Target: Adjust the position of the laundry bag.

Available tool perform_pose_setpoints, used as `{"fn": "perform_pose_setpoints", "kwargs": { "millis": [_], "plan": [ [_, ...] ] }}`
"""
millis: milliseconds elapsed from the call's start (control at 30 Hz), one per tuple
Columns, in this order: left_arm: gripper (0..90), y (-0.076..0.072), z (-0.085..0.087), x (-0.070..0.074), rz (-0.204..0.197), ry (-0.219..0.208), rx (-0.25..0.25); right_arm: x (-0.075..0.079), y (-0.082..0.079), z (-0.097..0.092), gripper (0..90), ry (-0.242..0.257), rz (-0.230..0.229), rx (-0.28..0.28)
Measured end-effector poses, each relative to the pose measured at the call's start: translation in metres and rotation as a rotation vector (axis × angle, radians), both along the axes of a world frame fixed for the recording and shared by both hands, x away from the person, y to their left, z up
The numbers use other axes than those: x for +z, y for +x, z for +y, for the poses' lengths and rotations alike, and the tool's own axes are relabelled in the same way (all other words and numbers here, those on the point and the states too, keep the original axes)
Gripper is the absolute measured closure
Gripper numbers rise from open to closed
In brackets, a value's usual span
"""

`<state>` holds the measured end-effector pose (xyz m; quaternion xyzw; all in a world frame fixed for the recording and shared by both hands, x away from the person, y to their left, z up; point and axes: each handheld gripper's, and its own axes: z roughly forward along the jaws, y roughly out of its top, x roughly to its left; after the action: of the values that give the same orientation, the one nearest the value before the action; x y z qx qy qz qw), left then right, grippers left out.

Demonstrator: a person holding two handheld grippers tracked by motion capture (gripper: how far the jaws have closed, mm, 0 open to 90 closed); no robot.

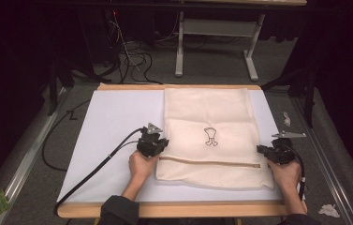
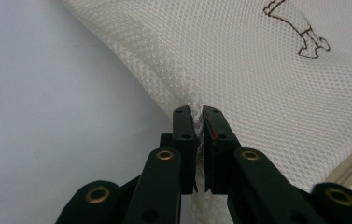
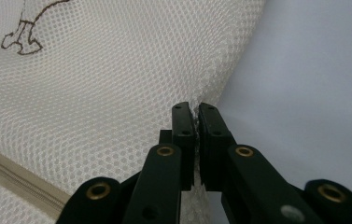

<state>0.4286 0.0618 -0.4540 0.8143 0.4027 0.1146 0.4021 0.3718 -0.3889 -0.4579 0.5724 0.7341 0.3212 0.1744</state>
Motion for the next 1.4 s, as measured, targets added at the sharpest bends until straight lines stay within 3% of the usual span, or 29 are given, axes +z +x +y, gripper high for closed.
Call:
{"fn": "perform_pose_setpoints", "kwargs": {
  "millis": [667, 1400],
  "plan": [
    [84.6, 0.0, 0.012, 0.007, -0.033, 0.008, 0.015, 0.003, -0.001, 0.009, 88.0, 0.031, -0.026, 0.024],
    [84.7, 0.0, 0.033, 0.01, -0.034, 0.002, 0.041, 0.007, 0.001, 0.025, 88.0, 0.055, -0.04, 0.063]
  ]
}}
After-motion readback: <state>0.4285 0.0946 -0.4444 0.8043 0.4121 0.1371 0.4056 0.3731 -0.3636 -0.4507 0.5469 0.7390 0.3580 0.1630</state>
